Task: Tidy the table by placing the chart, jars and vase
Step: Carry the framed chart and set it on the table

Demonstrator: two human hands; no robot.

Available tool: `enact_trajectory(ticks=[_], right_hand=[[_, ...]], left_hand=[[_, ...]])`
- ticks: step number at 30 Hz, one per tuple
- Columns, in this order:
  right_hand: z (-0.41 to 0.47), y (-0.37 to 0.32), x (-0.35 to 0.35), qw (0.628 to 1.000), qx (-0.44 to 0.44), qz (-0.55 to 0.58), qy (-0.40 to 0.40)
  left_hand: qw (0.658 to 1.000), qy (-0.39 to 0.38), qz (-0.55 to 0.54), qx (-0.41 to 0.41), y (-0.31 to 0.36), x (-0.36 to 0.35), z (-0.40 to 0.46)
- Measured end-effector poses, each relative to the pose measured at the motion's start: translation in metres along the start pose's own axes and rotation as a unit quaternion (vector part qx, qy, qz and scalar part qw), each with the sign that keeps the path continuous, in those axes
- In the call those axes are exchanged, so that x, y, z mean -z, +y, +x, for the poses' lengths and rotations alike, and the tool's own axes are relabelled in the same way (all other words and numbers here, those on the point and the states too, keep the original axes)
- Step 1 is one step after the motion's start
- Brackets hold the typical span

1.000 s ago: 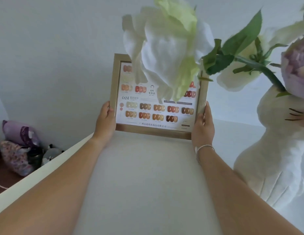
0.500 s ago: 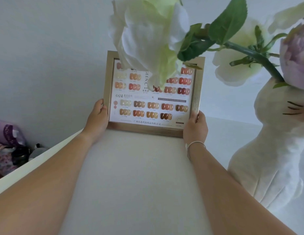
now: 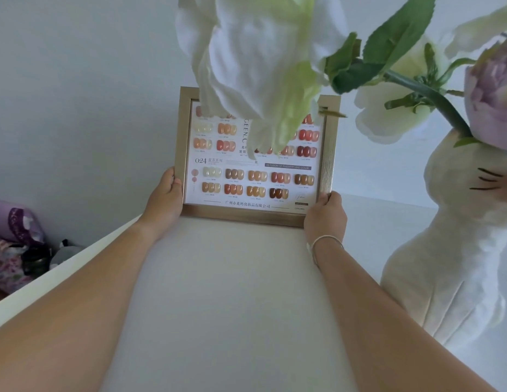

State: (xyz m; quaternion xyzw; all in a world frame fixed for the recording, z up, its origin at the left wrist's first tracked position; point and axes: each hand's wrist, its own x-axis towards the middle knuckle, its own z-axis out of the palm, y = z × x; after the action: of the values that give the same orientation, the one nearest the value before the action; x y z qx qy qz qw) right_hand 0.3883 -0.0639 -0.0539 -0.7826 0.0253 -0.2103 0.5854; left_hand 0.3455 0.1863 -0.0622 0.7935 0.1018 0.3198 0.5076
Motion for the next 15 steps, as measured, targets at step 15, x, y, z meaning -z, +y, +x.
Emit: enact_trajectory(ticks=[15], right_hand=[[-0.009, 0.0, 0.008, 0.999, 0.006, -0.023, 0.03]], left_hand=[[0.999, -0.018, -0.02, 0.02, 0.009, 0.007, -0.015]])
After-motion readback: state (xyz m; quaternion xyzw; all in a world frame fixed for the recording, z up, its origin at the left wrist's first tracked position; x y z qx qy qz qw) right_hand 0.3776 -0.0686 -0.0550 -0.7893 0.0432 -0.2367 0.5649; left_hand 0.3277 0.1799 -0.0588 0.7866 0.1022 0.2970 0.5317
